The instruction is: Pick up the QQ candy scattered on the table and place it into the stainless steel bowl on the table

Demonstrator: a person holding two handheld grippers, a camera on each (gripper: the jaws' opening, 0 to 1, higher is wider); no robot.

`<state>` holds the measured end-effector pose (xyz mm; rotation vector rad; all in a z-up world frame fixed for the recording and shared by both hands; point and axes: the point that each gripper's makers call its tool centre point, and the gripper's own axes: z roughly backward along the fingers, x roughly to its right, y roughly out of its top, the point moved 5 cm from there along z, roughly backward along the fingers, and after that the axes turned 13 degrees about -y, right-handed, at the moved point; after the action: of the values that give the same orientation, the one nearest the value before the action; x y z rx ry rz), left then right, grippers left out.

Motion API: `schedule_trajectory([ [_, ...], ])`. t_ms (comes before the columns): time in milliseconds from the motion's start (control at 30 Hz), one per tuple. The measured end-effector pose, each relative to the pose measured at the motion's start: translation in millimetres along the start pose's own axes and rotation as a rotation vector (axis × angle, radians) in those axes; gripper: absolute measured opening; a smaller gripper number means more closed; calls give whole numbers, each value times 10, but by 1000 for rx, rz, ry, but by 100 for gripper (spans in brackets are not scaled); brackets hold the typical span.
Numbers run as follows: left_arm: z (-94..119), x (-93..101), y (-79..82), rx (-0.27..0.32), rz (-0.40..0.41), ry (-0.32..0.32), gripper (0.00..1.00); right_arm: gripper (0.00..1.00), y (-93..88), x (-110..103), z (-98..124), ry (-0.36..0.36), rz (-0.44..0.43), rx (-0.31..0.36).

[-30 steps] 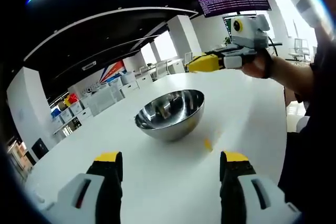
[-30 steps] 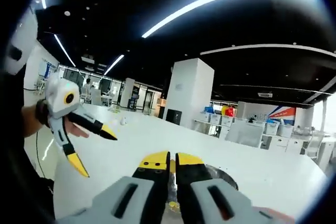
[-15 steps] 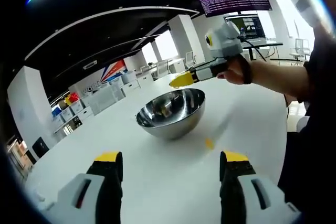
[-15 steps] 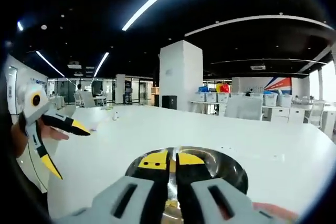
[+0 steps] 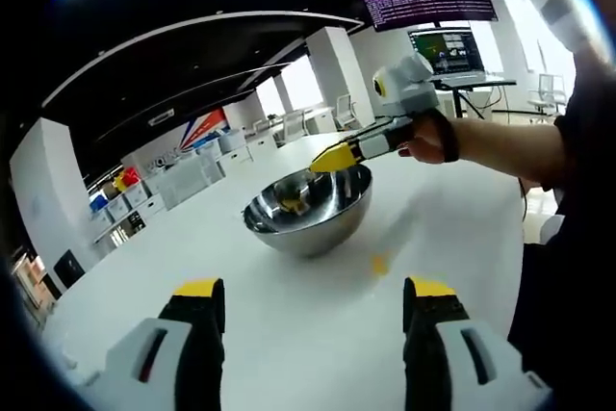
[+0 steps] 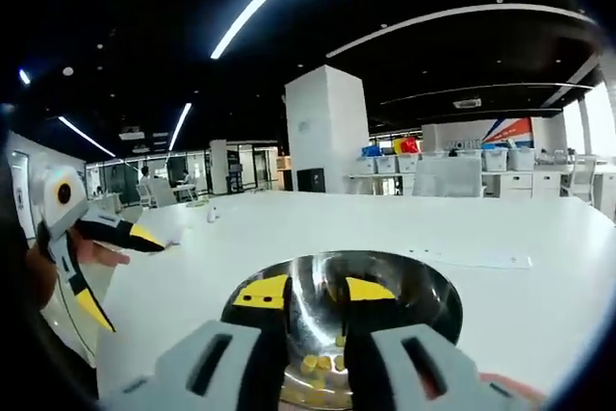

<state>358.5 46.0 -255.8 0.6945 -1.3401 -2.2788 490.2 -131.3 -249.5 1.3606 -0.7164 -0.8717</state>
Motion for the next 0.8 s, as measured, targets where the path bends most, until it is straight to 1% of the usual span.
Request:
schedule_trajectory([
  [267,13,-16,1,-1,0,7,76,17,-14,-4,10,-6,10,-1],
  [533,9,-2,-2,-3,-1,3,76,17,77,10,62,-17,20,30],
  [633,-5,26,-21,-16,5,-18,77,17,183,14,118,-25,25,60],
  [733,-18,37,-26,-20,3,-21,78,17,375,-19,218,-25,39,112],
  [800,-17,31,-20,-17,7,-19,78,17,535,-62,277,-15,41,162],
])
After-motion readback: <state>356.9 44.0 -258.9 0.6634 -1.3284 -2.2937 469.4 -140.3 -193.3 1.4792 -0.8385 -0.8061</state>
